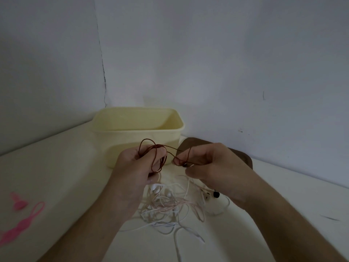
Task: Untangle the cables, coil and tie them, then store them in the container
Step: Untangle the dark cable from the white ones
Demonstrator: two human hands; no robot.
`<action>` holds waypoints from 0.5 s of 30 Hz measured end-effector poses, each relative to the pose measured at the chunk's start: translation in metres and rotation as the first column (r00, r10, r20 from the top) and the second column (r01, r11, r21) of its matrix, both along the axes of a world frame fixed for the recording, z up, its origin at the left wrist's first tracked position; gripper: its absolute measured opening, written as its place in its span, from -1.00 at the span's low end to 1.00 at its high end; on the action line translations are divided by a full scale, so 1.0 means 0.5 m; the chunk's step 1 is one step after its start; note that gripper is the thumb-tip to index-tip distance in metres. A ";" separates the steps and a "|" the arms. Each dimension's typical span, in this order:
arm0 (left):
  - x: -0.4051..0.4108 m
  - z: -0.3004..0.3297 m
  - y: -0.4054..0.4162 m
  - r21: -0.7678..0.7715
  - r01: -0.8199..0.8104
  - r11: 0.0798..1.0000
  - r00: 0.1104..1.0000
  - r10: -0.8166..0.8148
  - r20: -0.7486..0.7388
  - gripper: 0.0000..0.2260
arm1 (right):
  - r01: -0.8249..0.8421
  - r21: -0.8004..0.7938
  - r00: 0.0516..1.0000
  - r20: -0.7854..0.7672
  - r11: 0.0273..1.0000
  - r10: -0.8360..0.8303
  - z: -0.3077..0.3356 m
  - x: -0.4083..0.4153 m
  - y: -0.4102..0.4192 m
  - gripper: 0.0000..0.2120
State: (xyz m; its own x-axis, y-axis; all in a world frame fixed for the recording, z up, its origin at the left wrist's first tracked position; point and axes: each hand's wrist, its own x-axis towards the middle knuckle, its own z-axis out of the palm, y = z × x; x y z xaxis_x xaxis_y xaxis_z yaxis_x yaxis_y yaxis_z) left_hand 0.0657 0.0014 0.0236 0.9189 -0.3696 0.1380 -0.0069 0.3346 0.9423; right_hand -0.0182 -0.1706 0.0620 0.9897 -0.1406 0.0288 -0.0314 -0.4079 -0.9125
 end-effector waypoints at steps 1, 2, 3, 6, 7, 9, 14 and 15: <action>0.000 0.000 0.000 -0.002 0.001 1.000 1.000 -0.001 -0.001 -0.64 | 0.001 -0.038 1.000 0.003 0.999 -0.001 -0.004 0.000 0.001 -0.69; 0.001 -0.001 0.000 -0.004 0.000 1.000 1.000 0.000 -0.003 -0.63 | 0.002 -0.067 1.000 0.005 0.998 -0.002 -0.008 0.001 0.001 -0.69; 0.001 -0.002 0.000 -0.006 -0.002 1.000 1.000 0.002 -0.005 -0.63 | 0.007 -0.078 1.000 0.016 0.997 -0.006 -0.011 0.001 0.000 -0.71; 0.001 -0.003 0.001 -0.006 -0.006 1.000 1.000 0.006 -0.002 -0.69 | -0.028 -0.090 0.999 0.042 0.996 0.032 -0.012 0.002 0.005 -0.78; 0.001 -0.002 0.002 -0.005 -0.008 1.000 1.000 0.008 -0.002 -0.71 | -0.050 -0.085 0.998 0.042 0.995 0.054 -0.015 0.004 0.008 -0.79; 0.001 -0.002 0.002 -0.005 -0.010 1.000 1.000 0.010 -0.002 -0.76 | -0.086 -0.005 0.995 0.043 0.996 0.086 -0.023 0.008 0.013 -0.83; 0.001 -0.005 0.000 0.024 -0.025 0.999 0.999 0.024 0.021 -0.67 | -0.146 0.042 0.988 0.050 0.988 0.144 -0.031 0.011 0.022 -0.85; 0.002 -0.006 0.000 0.033 -0.033 0.999 0.999 0.032 0.024 -0.69 | -0.157 0.064 0.987 0.049 0.986 0.154 -0.029 0.009 0.023 -0.84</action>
State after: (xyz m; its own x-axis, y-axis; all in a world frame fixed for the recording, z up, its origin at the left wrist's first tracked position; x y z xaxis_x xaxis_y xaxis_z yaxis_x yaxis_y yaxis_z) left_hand 0.0665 0.0014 0.0207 0.9271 -0.3445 0.1474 -0.0391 0.3025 0.9523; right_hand -0.0138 -0.1589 0.0473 0.9976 0.0119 0.0686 0.0685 -0.3421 -0.9372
